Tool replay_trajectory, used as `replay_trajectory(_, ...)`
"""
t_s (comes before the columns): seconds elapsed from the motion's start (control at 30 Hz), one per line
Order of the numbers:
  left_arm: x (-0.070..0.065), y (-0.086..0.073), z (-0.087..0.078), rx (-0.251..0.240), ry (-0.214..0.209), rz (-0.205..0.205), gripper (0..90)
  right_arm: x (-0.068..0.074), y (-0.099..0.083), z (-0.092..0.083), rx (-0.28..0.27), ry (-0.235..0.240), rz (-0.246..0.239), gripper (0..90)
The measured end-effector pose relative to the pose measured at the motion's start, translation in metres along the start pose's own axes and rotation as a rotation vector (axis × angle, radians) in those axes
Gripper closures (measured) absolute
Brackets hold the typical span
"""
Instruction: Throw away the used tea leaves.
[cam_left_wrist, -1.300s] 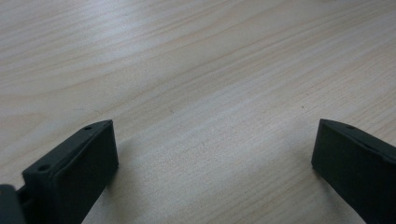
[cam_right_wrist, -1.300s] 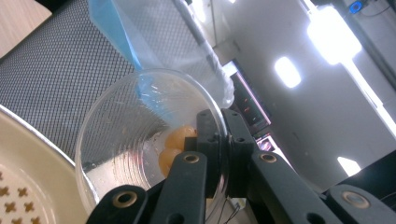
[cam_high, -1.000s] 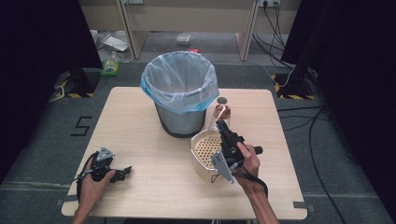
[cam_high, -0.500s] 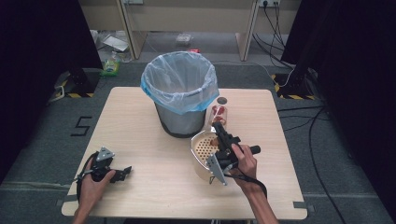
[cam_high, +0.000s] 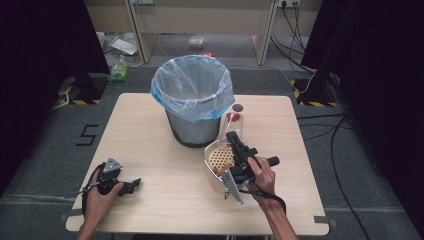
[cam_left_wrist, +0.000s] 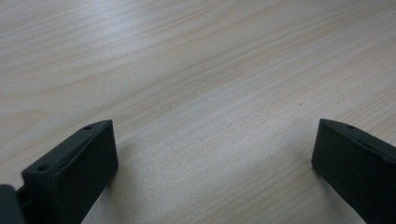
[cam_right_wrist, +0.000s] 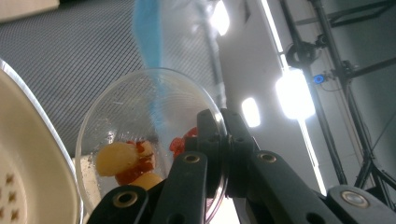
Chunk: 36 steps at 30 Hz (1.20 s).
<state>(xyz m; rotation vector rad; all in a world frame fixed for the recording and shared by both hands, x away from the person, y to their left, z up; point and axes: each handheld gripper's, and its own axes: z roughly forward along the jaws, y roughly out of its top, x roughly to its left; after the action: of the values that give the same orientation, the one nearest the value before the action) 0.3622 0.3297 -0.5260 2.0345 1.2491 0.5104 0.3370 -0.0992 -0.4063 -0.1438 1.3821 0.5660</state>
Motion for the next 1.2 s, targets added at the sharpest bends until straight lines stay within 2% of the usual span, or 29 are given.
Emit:
replay_trajectory(0.03,0.0,0.0,0.0,-0.001,0.0,-0.001,0.0,0.001,-0.002,0.006,0.036,0.024,-0.038,88.1)
replay_trajectory(0.1,0.0,0.0,0.0,-0.001,0.0,-0.002,0.0,0.004,-0.002,0.004,0.02,0.018,-0.028,88.1)
replay_trajectory(0.13,0.0,0.0,0.0,0.0,0.0,0.0,0.0,0.004,0.0,0.005,0.007,0.023,-0.058,88.1)
replay_trajectory(0.17,0.0,0.0,0.0,0.0,0.0,0.0,0.0,0.004,0.0,0.006,0.026,0.023,-0.043,88.1)
replay_trajectory(0.2,0.0,0.0,0.0,0.0,0.0,0.0,0.0,0.004,-0.001,0.008,0.022,0.017,-0.025,88.1)
replay_trajectory(0.3,0.0,0.0,0.0,0.0,0.0,0.0,0.0,-0.001,0.001,0.008,0.019,0.014,-0.026,88.1)
replay_trajectory(0.4,0.0,0.0,0.0,0.0,0.0,-0.001,0.0,-0.004,0.0,0.009,0.029,0.019,0.01,88.0)
replay_trajectory(0.47,0.0,0.0,0.0,-0.001,0.0,0.0,0.0,-0.006,-0.003,0.012,0.052,0.047,0.087,87.9)
replay_trajectory(0.53,0.0,0.0,0.0,0.0,0.0,0.0,0.0,-0.012,-0.01,0.015,0.087,0.075,0.211,87.8)
replay_trajectory(0.57,0.0,0.0,0.0,0.0,0.0,0.0,0.0,-0.012,-0.01,0.015,0.087,0.075,0.211,87.8)
replay_trajectory(0.6,0.0,0.0,0.0,0.0,0.0,0.0,0.0,-0.015,-0.015,0.016,0.101,0.084,0.273,87.8)
replay_trajectory(0.63,0.0,0.0,0.0,0.0,0.0,0.0,0.0,-0.022,-0.024,0.017,0.12,0.093,0.405,87.7)
replay_trajectory(0.7,0.0,0.0,0.0,0.0,0.0,0.0,0.0,-0.028,-0.033,0.018,0.14,0.102,0.505,87.8)
replay_trajectory(0.73,0.0,0.0,0.0,0.0,0.0,0.0,0.0,-0.028,-0.033,0.018,0.14,0.102,0.505,87.8)
replay_trajectory(0.77,0.0,0.0,0.0,0.0,0.0,0.0,0.0,-0.033,-0.041,0.019,0.157,0.119,0.609,87.7)
replay_trajectory(0.9,0.0,0.0,0.0,0.0,0.0,0.0,0.0,-0.04,-0.055,0.023,0.197,0.158,0.783,87.6)
replay_trajectory(1.03,0.0,0.0,0.0,0.0,0.0,0.0,0.0,-0.043,-0.072,0.027,0.232,0.187,0.927,87.5)
replay_trajectory(1.07,0.0,0.0,0.0,0.0,0.0,0.0,0.0,-0.043,-0.072,0.027,0.232,0.187,0.927,87.5)
replay_trajectory(1.2,0.0,0.0,0.0,0.001,0.0,0.001,0.0,-0.049,-0.085,0.029,0.247,0.181,1.034,87.5)
